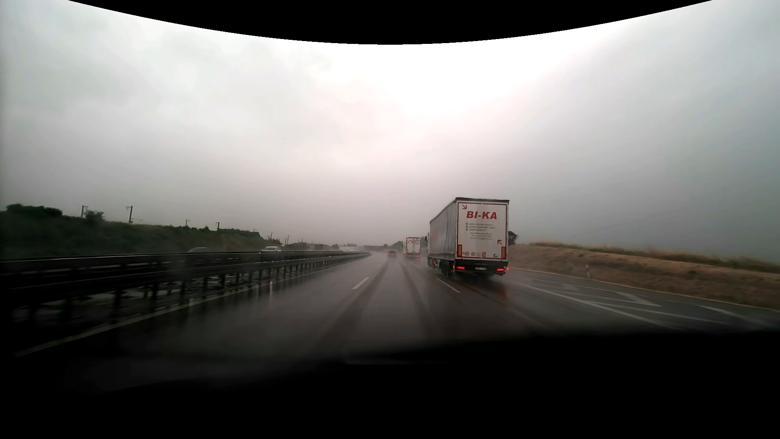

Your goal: Follow the waypoints while adhering to traffic rules and regulations

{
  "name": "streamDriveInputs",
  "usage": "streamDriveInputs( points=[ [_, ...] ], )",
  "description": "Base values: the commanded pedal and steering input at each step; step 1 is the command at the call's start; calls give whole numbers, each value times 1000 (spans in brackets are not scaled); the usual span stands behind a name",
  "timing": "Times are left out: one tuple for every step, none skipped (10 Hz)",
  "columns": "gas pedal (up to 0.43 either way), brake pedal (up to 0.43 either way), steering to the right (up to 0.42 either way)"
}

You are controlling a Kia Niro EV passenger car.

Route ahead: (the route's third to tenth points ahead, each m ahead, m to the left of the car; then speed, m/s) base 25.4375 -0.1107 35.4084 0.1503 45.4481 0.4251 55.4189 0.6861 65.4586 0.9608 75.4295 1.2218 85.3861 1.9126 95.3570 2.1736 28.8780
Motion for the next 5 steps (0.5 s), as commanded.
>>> streamDriveInputs(
  points=[
    [287, 0, -3],
    [287, 0, -3],
    [287, 0, -4],
    [287, 0, -4],
    [287, 0, -4]
  ],
)
